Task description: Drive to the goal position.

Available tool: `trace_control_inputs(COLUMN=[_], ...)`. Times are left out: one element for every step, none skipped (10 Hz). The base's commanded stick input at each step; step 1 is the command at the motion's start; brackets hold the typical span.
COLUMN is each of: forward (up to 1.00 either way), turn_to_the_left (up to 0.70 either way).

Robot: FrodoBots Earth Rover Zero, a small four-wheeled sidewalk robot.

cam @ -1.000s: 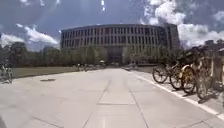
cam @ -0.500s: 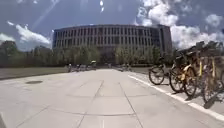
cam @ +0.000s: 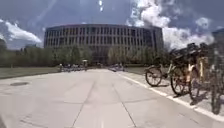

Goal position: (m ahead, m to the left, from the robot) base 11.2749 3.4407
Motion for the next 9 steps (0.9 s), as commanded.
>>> trace_control_inputs(forward=[0.70,0.70,0.70,0.70,0.70,0.70,0.70,0.70,0.70], turn_to_the_left=[0.04,0.03,0.06,0.04,0.05,0.07,0.03,0.17,0.33])
